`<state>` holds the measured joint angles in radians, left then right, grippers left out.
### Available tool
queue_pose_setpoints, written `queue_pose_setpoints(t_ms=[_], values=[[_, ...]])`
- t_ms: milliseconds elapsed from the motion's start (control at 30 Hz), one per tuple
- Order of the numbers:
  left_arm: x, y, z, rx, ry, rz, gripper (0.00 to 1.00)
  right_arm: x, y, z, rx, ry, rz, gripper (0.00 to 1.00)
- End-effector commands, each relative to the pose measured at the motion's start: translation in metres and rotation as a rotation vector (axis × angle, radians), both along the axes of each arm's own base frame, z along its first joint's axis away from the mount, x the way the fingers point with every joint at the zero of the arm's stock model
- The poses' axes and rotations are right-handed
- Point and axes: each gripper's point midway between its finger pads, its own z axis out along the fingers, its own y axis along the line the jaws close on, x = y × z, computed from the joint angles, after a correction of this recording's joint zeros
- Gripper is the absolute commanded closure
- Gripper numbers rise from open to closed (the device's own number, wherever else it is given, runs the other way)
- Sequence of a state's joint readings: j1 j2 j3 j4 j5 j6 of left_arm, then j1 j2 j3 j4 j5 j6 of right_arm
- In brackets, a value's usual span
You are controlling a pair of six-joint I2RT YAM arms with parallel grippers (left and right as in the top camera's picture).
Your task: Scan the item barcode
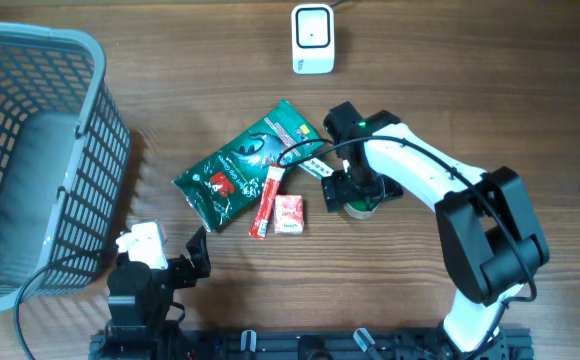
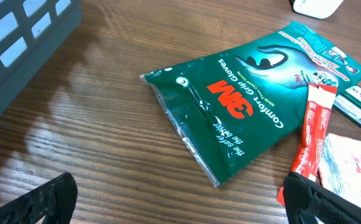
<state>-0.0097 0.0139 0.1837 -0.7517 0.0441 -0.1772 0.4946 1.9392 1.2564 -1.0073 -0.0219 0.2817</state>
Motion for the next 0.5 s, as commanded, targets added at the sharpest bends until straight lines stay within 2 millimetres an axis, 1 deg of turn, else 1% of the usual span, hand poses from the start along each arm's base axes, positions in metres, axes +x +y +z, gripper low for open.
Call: queue_pose_setpoints(t_ms=[0, 33, 67, 133, 167, 200, 233, 267, 367, 433, 467], values=[[0.000, -0.001, 0.001, 0.004, -0.008, -0.011, 0.00, -0.011, -0.001, -0.020, -0.005, 0.079, 0.001, 0.00], [0.000, -0.001, 0.001, 0.005, -0.009, -0.011, 0.00, -0.011, -0.002, -0.020, -0.009, 0.080, -0.018, 0.00], [0.000, -0.001, 0.001, 0.004, -0.009, -0.011, 0.00, -0.011, -0.001, -0.020, -0.008, 0.079, -0.027, 0.03], [0.000, -0.001, 0.001, 0.004, -0.008, -0.011, 0.00, -0.012, 0.003, -0.019, 0.012, 0.088, -0.052, 0.15], [0.000, -0.001, 0.001, 0.004, -0.009, -0.011, 0.00, -0.014, 0.008, -0.016, 0.039, 0.106, -0.056, 0.21], [0.000, -0.001, 0.001, 0.004, -0.008, -0.011, 0.00, -0.013, 0.013, -0.012, 0.057, 0.112, -0.059, 0.25], [0.000, -0.001, 0.001, 0.004, -0.008, -0.011, 0.00, -0.010, 0.014, -0.007, 0.059, 0.109, -0.059, 0.31], [0.000, -0.001, 0.001, 0.004, -0.009, -0.011, 0.00, -0.007, 0.016, -0.002, 0.059, 0.108, -0.063, 0.34], [0.000, -0.001, 0.001, 0.004, -0.009, -0.011, 0.00, -0.001, 0.019, 0.011, 0.058, 0.101, -0.090, 0.37], [0.000, -0.001, 0.001, 0.004, -0.009, -0.011, 0.00, 0.002, 0.020, 0.012, 0.057, 0.095, -0.107, 0.37], [0.000, -0.001, 0.001, 0.004, -0.009, -0.011, 0.00, 0.007, 0.016, 0.011, 0.033, 0.068, -0.101, 0.37]])
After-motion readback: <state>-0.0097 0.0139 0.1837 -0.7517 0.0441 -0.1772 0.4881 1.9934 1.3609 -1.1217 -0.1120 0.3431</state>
